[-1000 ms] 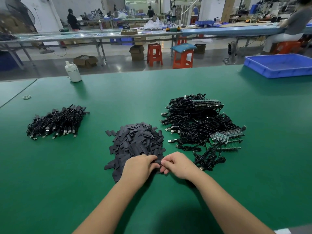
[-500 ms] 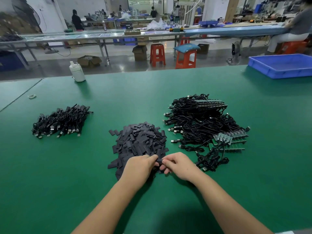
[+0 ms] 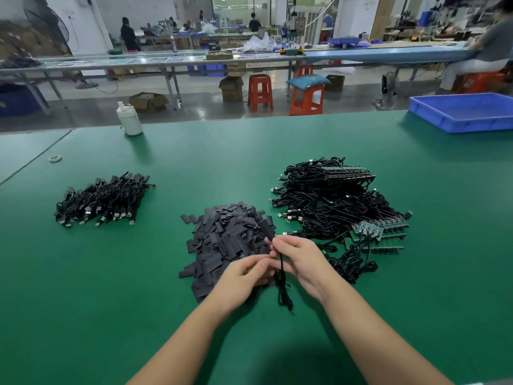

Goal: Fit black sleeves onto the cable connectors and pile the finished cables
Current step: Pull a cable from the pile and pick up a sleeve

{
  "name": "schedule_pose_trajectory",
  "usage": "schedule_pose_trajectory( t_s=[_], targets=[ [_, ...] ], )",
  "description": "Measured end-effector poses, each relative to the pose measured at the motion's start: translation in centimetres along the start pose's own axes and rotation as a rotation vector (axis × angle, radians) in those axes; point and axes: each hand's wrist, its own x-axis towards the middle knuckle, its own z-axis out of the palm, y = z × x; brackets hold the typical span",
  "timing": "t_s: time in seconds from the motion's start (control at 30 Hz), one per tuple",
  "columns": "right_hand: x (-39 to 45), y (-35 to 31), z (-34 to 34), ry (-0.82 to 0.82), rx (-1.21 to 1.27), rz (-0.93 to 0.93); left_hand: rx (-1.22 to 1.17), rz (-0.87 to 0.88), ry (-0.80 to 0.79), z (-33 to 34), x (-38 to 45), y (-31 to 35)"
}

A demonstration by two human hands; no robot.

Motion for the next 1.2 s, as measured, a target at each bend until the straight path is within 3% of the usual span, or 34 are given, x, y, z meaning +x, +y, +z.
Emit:
schedule_pose_trajectory(
  t_s=[0.13, 0.3, 0.43, 0.5, 0.6, 0.67, 0.77, 0.9, 1.07, 1.2],
  targets=[
    [0.1, -0.6, 1.2, 0.0, 0.18, -0.014, -0.04, 0.037, 0.033, 1.6, -0.5, -0.3],
    [0.2, -0.8, 1.6, 0.052, 0.07, -0.049, -0.075, 0.002, 0.155, 0.9, -1.4, 0.8],
    [0.8, -0.5, 2.2, 0.102, 0.052, -0.072, -0.012, -0.02, 0.081, -0.8, -1.9, 1.6],
    [1.1, -0.2, 2.7, 0.072, -0.011, -0.072, 0.079, 0.014, 0.081, -1.4, -2.0, 1.6],
    [1.4, 0.0, 1.7, 0.088, -0.322, -0.09, 0.348, 0.045, 0.284, -4.3, -1.6, 1.3],
    [1.6, -0.4, -0.7, 0.204, -0.689, -0.158, 0.511, 0.038, 0.454, -7.8, -1.6, 1.0],
    [1.9, -1.7, -6.1, 0.537, -1.106, -0.322, 0.718, -0.044, 0.696, -14.3, -1.9, -1.1],
    [2.5, -3.6, -12.1, 0.928, -1.325, -0.34, 1.019, -0.369, 0.744, -19.9, -2.7, -4.5],
    [2.7, -4.4, -16.7, 0.974, -1.435, -0.021, 1.183, -0.496, 0.782, -20.3, -2.8, -5.2],
    [2.8, -4.1, -17.2, 0.938, -1.278, -0.052, 1.362, -0.128, 0.836, -17.8, -2.1, -5.0]
  ],
)
